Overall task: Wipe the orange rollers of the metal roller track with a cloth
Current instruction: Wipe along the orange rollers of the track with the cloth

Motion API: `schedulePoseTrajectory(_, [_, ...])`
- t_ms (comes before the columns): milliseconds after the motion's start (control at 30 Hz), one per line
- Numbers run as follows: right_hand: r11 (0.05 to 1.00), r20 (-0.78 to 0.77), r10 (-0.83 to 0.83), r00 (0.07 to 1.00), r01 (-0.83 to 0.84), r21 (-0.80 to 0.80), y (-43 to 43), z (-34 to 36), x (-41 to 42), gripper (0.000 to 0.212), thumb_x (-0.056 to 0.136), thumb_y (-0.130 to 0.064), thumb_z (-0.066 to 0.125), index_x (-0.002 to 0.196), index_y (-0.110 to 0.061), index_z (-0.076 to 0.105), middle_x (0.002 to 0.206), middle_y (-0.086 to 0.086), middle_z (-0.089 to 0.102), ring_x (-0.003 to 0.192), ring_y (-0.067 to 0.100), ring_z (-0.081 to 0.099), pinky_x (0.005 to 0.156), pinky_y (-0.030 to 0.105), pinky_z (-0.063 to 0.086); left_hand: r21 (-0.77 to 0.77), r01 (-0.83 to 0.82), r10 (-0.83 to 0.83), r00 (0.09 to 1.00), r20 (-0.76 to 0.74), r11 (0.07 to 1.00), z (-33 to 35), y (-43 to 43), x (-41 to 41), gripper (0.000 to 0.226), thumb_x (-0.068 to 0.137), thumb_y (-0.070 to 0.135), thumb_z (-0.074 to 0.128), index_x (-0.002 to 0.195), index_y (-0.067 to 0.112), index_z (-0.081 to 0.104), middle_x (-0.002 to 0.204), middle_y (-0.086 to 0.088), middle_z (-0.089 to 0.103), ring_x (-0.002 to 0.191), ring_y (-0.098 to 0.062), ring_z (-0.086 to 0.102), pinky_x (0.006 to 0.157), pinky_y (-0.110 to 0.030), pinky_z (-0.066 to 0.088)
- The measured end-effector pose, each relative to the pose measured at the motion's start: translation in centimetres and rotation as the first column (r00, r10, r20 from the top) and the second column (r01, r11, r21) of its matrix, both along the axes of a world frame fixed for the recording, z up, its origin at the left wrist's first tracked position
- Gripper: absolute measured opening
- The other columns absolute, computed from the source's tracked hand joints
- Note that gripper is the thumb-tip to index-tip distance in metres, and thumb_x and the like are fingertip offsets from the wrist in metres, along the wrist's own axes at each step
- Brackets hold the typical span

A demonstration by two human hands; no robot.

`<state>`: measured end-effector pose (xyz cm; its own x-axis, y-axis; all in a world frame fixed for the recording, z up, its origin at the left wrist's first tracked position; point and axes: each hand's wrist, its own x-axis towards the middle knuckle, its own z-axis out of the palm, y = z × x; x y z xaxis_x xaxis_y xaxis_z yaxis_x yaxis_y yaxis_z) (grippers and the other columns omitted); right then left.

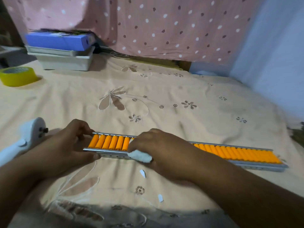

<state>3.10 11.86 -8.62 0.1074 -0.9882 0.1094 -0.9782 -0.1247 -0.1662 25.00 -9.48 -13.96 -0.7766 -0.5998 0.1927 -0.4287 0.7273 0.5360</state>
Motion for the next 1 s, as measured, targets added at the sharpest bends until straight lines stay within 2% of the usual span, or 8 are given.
schedulePoseTrajectory(67, [0.996, 0.087, 0.019, 0.996, -0.027, 0.083, 1.2, 2.0, -1.3, 0.031, 0.092, -0.014, 0.064, 0.117, -0.034, 0.063, 0.112, -0.011, 0.066, 0.105, 0.013, 0.059, 0.090, 0.034, 0.048, -0.012, -0.011, 0.011, 1.000, 0.001, 1.000, 0.0, 0.0, 0.1, 0.071, 0.052, 0.067, 0.082, 0.106, 0.046, 0.041, 0.098, 0.026, 0.072, 0.084, 0.004, 0.068, 0.076, -0.038, 0.056])
schedulePoseTrajectory(233, [0.951, 0.195, -0.273, 0.942, 0.295, -0.092, 1.7, 1.9, -5.7, 0.035, 0.094, -0.018, 0.065, 0.125, -0.034, 0.064, 0.120, -0.007, 0.067, 0.109, 0.015, 0.060, 0.091, 0.041, 0.051, -0.007, -0.007, 0.007, 1.000, 0.010, 1.000, 0.1, 0.1, 0.2, 0.073, 0.052, 0.068, 0.082, 0.111, 0.050, 0.042, 0.095, 0.020, 0.073, 0.079, -0.001, 0.070, 0.071, -0.041, 0.057])
schedulePoseTrajectory(367, [0.988, 0.160, -0.157, 0.974, 0.156, 0.017, 3.3, 0.8, -4.1, 0.042, 0.090, -0.010, 0.062, 0.123, -0.036, 0.063, 0.122, -0.015, 0.064, 0.114, 0.010, 0.055, 0.098, 0.036, 0.046, -0.051, 0.035, -0.033, 0.999, 0.033, 0.998, 0.3, 0.7, -0.2, 0.083, 0.057, 0.061, 0.082, 0.127, 0.060, 0.038, 0.107, 0.026, 0.067, 0.090, 0.004, 0.067, 0.074, -0.034, 0.056])
schedulePoseTrajectory(500, [0.989, 0.248, -0.057, 0.967, 0.021, 0.145, 5.8, 3.3, -4.6, 0.033, 0.089, -0.017, 0.072, 0.117, -0.034, 0.067, 0.111, -0.013, 0.071, 0.103, 0.003, 0.064, 0.089, 0.033, 0.052, -0.074, 0.043, -0.039, 0.997, 0.064, 0.996, 0.8, 1.0, -0.3, 0.069, 0.061, 0.069, 0.075, 0.123, 0.061, 0.047, 0.104, 0.034, 0.063, 0.093, 0.012, 0.060, 0.072, -0.025, 0.051])
schedulePoseTrajectory(700, [0.911, 0.330, -0.335, 0.883, 0.392, -0.126, 7.0, 2.3, -9.3, 0.027, 0.092, -0.023, 0.071, 0.117, -0.036, 0.069, 0.113, -0.014, 0.069, 0.101, 0.001, 0.061, 0.089, 0.031, 0.051, 0.016, 0.041, -0.042, 0.998, 0.056, 0.999, 0.6, 1.3, -0.4, 0.083, 0.056, 0.084, 0.065, 0.128, 0.043, 0.056, 0.109, 0.029, 0.066, 0.095, 0.009, 0.063, 0.077, -0.030, 0.052])
schedulePoseTrajectory(867, [0.967, 0.166, -0.184, 0.969, 0.209, -0.147, 7.4, -0.7, -6.7, 0.042, 0.083, 0.004, 0.065, 0.115, -0.022, 0.070, 0.112, -0.006, 0.068, 0.102, 0.005, 0.049, 0.092, 0.013, 0.033, -0.173, 0.012, 0.019, 0.984, 0.176, 0.985, 1.8, 3.0, -1.9, 0.078, 0.053, 0.090, 0.059, 0.119, 0.049, 0.054, 0.101, 0.031, 0.058, 0.095, -0.005, 0.059, 0.076, -0.034, 0.049])
schedulePoseTrajectory(933, [0.984, 0.171, -0.141, 0.975, 0.157, -0.084, 8.2, 0.1, -5.7, 0.036, 0.088, -0.006, 0.066, 0.115, -0.031, 0.067, 0.113, -0.014, 0.065, 0.104, 0.004, 0.049, 0.092, 0.015, 0.037, -0.276, 0.059, 0.005, 0.974, 0.227, 0.959, 2.8, 5.1, -3.9, 0.068, 0.055, 0.094, 0.052, 0.114, 0.061, 0.044, 0.107, 0.029, 0.050, 0.107, -0.017, 0.056, 0.088, -0.040, 0.047])
schedulePoseTrajectory(1000, [0.995, 0.221, -0.097, 0.970, 0.093, 0.025, 9.2, 1.7, -5.8, 0.030, 0.093, -0.017, 0.067, 0.116, -0.037, 0.066, 0.114, -0.018, 0.065, 0.108, 0.002, 0.052, 0.092, 0.019, 0.042, -0.319, 0.154, -0.078, 0.968, 0.238, 0.935, 3.6, 7.5, -6.1, 0.074, 0.060, 0.095, 0.045, 0.121, 0.053, 0.049, 0.117, 0.023, 0.056, 0.116, -0.019, 0.054, 0.102, -0.048, 0.042])
